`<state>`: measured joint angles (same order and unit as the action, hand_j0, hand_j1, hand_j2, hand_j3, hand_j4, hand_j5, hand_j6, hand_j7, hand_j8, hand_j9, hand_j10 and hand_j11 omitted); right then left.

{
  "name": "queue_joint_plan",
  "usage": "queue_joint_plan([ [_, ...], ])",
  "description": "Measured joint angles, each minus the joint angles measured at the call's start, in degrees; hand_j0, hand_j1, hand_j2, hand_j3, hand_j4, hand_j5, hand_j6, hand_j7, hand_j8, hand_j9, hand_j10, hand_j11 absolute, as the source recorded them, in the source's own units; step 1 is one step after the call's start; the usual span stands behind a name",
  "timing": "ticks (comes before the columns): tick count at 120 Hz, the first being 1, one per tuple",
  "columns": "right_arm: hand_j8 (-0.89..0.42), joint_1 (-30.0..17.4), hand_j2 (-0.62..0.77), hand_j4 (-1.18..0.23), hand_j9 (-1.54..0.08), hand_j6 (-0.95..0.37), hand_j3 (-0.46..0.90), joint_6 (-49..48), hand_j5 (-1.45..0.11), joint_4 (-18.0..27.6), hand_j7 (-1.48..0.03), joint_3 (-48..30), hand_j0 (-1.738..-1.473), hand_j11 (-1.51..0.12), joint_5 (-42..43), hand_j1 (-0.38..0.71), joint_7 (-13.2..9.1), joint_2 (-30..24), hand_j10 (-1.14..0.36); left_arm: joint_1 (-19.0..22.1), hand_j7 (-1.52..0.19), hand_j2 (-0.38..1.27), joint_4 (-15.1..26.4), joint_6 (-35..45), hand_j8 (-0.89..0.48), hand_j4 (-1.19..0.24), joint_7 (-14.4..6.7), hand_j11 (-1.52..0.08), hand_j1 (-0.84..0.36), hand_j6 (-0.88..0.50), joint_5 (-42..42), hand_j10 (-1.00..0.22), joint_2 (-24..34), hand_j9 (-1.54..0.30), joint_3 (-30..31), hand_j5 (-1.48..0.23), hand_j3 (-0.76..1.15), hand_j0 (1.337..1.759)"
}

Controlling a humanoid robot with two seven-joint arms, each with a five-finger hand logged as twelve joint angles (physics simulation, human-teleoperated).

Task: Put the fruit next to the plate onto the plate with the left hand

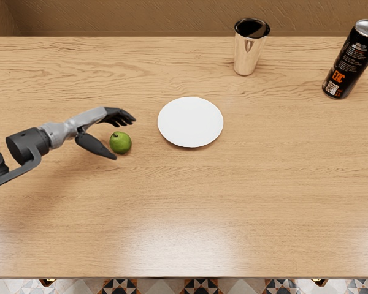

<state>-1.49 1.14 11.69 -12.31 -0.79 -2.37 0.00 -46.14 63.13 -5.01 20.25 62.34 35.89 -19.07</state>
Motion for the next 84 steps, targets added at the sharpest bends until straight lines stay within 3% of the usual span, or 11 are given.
queue_joint_plan([
  [84, -0.03, 0.0, -0.01, -0.03, -0.04, -0.03, 0.0, 0.0, -0.04, 0.0, -0.04, 0.0, -1.658, -0.04, 0.0, -0.31, 0.0, 0.0, -0.03, -3.0, -0.56, 0.09, -7.5, 0.0, -0.43, -0.43, 0.1, -0.56, -0.16, -0.43, 0.1, -0.43, -4.7, -0.56, 4.5, -0.56, 0.0, 1.658],
])
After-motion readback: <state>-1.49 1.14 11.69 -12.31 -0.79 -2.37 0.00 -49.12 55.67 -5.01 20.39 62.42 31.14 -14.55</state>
